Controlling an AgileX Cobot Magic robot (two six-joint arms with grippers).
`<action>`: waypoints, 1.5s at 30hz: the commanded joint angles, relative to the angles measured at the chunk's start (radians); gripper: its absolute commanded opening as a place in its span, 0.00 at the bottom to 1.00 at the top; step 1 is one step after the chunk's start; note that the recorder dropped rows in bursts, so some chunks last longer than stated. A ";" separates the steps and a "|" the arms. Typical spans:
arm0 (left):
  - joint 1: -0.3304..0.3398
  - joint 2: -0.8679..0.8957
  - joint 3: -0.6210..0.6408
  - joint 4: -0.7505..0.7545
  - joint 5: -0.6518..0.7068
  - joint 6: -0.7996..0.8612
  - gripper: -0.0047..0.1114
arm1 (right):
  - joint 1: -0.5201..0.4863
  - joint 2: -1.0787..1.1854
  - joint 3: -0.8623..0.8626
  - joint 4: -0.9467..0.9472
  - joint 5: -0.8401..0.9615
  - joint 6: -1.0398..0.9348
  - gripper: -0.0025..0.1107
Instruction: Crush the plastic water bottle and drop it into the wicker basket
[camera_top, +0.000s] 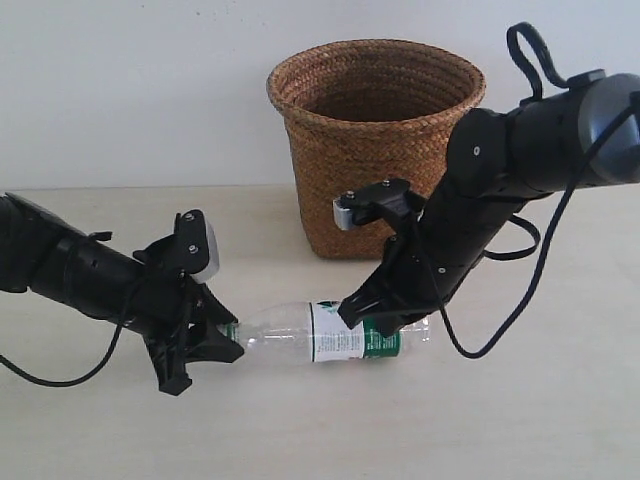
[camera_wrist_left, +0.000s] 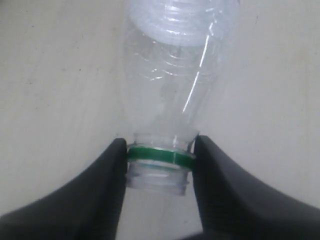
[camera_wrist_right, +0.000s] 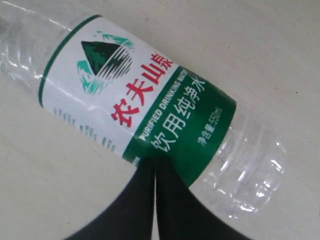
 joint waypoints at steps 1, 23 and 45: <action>0.001 -0.007 -0.004 -0.013 0.012 0.005 0.07 | 0.001 0.024 0.002 -0.006 -0.014 -0.009 0.02; 0.001 -0.007 -0.004 -0.002 0.041 0.005 0.07 | 0.001 0.043 -0.092 -0.010 0.045 -0.017 0.02; 0.001 -0.007 -0.004 -0.002 0.038 0.005 0.07 | 0.001 0.241 -0.090 -0.012 0.078 -0.032 0.02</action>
